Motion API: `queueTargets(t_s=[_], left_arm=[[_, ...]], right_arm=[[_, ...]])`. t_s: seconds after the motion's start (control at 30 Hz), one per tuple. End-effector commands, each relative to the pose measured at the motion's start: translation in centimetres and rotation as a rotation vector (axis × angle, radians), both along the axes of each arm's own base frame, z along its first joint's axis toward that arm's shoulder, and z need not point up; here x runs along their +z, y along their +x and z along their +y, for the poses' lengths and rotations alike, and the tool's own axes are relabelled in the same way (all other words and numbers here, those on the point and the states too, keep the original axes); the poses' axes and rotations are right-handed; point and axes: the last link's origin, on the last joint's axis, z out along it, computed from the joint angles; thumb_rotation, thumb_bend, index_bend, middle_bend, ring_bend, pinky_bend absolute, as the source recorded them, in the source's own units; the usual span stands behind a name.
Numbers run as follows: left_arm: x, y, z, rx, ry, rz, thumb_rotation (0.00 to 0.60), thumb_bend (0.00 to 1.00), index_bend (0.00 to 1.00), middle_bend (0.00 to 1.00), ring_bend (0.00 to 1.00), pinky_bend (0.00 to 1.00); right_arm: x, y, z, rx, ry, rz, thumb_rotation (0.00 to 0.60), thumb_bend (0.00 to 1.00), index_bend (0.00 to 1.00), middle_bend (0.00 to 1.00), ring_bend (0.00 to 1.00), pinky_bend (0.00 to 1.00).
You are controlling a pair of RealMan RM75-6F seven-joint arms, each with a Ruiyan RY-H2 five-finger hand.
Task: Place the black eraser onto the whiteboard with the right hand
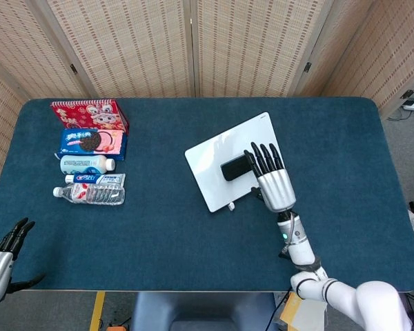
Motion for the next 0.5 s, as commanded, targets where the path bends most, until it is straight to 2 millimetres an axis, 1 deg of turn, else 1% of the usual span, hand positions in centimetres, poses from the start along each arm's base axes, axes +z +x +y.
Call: queueTargets(t_s=[0.03,0.07,0.17,0.27,0.37,0.5], left_arm=[[0.0,0.1,-0.1,-0.005,0.003,0.0,0.598,0.06,0.0,0.07,0.19,0.38],[0.0,0.2,-0.2,-0.007,0.004,0.001,0.599,0.06,0.0,0.07,0.19,0.38],[-0.1,0.3,-0.3,-0.013,0.002,0.003,0.6,0.06,0.0,0.07,0.19,0.38],[-0.2,0.4,-0.3,-0.016,0.001,0.006,0.6,0.06,0.0,0.07,0.19,0.38],[-0.2,0.6,-0.1,-0.065,0.018,0.016,0.599,0.06,0.0,0.08,0.2,0.4],[-0.2,0.7,-0.1,-0.122,0.051,0.011,0.6,0.06,0.0,0.11,0.23,0.44]], right_arm=[[6.2,-5.6,9.6,-0.203,0.162,0.148,0.6,0.12,0.0,0.0,0.0,0.0],[7.5,-6.5,11.4,-0.266,0.209,0.207,0.6,0.12,0.0,0.0,0.0,0.0],[10.1,-8.3,14.9,-0.393,0.257,0.298,0.6,0.12,0.0,0.0,0.0,0.0],[11.3,-9.4,16.7,-0.425,0.217,0.24,0.6,0.12,0.0,0.0,0.0,0.0],[12.3,-10.2,17.7,-0.446,0.172,0.171,0.6,0.12,0.0,0.0,0.0,0.0],[13.2,-10.5,17.9,-0.456,0.133,0.14,0.6,0.12,0.0,0.0,0.0,0.0]])
